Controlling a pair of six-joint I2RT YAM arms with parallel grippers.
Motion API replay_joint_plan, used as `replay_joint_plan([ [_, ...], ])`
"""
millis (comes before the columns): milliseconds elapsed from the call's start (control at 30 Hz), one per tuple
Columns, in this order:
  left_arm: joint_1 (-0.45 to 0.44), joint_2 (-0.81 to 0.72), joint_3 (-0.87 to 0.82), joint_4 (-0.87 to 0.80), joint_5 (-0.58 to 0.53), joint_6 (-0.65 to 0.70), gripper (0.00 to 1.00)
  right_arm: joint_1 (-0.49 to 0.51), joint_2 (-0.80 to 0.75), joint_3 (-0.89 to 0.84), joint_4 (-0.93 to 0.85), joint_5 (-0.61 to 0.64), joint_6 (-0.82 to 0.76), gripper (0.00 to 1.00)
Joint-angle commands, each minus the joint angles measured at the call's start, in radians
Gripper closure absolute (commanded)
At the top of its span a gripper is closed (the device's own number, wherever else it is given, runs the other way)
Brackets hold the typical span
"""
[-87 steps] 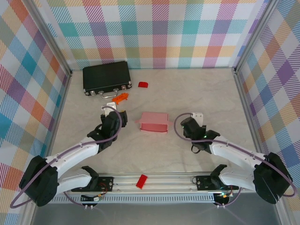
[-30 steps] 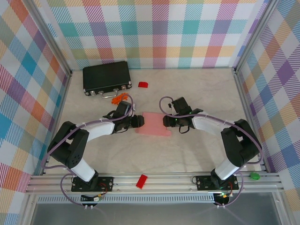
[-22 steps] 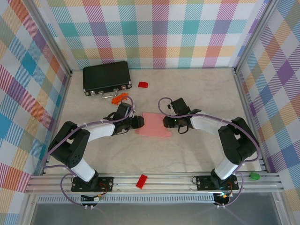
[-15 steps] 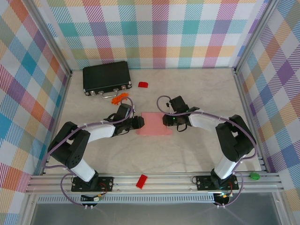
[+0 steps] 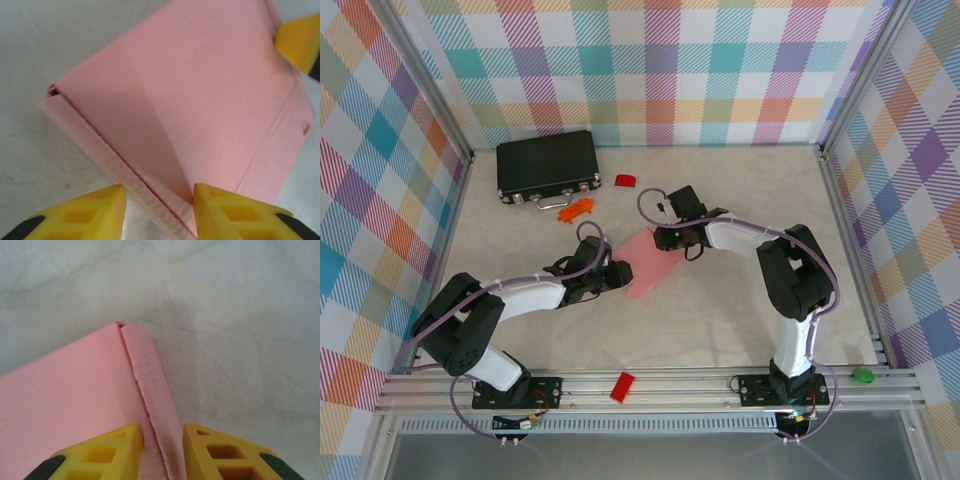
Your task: Fold the paper box
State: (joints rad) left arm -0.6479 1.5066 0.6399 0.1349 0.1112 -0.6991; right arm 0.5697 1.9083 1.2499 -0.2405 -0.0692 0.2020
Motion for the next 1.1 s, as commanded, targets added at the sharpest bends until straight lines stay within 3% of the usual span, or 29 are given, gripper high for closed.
replay_joint_plan([
  [0, -0.029, -0.014, -0.043, 0.001, 0.035, -0.072, 0.57, 0.021, 0.069, 0.038, -0.080, -0.093, -0.070, 0.70],
  [133, -0.030, -0.065, -0.066, -0.004, 0.035, -0.091, 0.50, 0.021, 0.077, 0.085, -0.095, -0.065, -0.082, 0.67],
  [233, -0.030, -0.145, -0.052, -0.098, -0.026, -0.064, 0.41, 0.017, 0.044, 0.101, -0.102, -0.019, -0.073, 0.63],
  [500, 0.005, -0.291, 0.041, -0.369, -0.229, 0.143, 0.23, -0.001, -0.117, 0.070, -0.131, 0.020, -0.029, 0.49],
  [700, 0.105, -0.219, 0.094, -0.330, -0.143, 0.297, 0.23, -0.001, -0.236, -0.032, -0.131, -0.052, 0.020, 0.49],
  [833, 0.127, -0.124, 0.153, -0.282, -0.085, 0.402, 0.25, 0.002, -0.275, -0.108, -0.122, -0.154, 0.087, 0.50],
  [1067, 0.156, 0.038, 0.231, -0.177, -0.001, 0.478, 0.33, 0.019, -0.341, -0.283, 0.008, -0.174, 0.247, 0.56],
])
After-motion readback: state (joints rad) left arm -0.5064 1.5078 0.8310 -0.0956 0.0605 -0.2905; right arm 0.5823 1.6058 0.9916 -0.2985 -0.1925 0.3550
